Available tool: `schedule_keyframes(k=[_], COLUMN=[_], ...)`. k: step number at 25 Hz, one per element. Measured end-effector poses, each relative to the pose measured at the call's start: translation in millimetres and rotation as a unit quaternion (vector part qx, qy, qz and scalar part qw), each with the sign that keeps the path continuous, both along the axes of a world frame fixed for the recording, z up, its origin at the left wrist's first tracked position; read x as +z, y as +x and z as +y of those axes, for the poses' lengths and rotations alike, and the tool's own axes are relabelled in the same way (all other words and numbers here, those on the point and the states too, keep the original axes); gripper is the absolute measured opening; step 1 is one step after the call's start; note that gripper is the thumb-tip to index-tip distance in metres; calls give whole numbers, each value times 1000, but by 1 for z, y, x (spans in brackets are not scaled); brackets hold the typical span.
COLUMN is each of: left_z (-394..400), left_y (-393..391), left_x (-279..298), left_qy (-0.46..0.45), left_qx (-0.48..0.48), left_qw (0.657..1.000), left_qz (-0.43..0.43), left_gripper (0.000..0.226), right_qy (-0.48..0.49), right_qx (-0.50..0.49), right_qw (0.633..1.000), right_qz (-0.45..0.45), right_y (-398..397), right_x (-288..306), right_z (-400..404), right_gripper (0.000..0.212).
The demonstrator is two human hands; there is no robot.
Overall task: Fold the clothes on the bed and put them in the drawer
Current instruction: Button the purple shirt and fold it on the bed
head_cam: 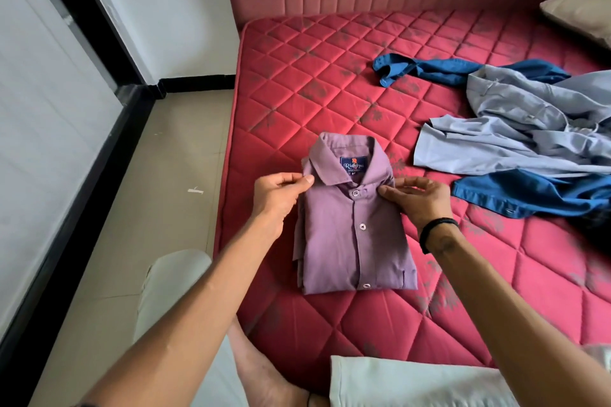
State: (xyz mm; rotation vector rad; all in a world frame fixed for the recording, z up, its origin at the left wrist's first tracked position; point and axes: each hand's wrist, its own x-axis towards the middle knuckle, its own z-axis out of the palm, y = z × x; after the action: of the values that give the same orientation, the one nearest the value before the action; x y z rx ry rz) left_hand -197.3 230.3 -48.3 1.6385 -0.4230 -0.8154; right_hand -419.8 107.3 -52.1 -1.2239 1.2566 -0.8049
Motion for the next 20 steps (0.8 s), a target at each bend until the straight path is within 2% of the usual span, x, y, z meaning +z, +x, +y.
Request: schedule_keyframes(k=[2,4,7,9,11,14,15,16,18,20], left_z=[8,18,52,77,89,92,94,98,103,106], left_y=[-1,-3,-17,-32,-40,-49,-53,-57,-64,-66], left_x=[-11,-16,-18,-21,-23,-19,-20,-21,-24,-19], left_qy=[56,126,190,176,134,105,105,123,184,211], left_qx=[25,3,-113,-159,-159,-131,-116,-101,-91,-97], left_qw=[998,991,967,962,969,963,964,970,975,971], left_qz=[-1,-34,-124,-139,-129,-210,-217,-186,-79,-62], left_gripper=[35,56,75,72,57,44,43,37,23,34], right_qy=[-1,-9,-31,-5,16,7,-3,-19,-48,-61], right_qx=[-21,-33,-3,40,35,0,-5,-4,18,11], right_qw=[997,992,984,983,989,997,996,991,965,954], right_qz=[68,118,173,180,143,75,89,134,256,293], right_y=[-3,-10,-27,-39,-43,-42,-43,-44,-45,-43], right_x=[-9,-12,-8,-8,-6,-2,-2,-7,-16,-15], right_z=[8,17,42,63,74,76,76,76,80,84], right_gripper=[41,54,44,32,19,19,22,27,29,26])
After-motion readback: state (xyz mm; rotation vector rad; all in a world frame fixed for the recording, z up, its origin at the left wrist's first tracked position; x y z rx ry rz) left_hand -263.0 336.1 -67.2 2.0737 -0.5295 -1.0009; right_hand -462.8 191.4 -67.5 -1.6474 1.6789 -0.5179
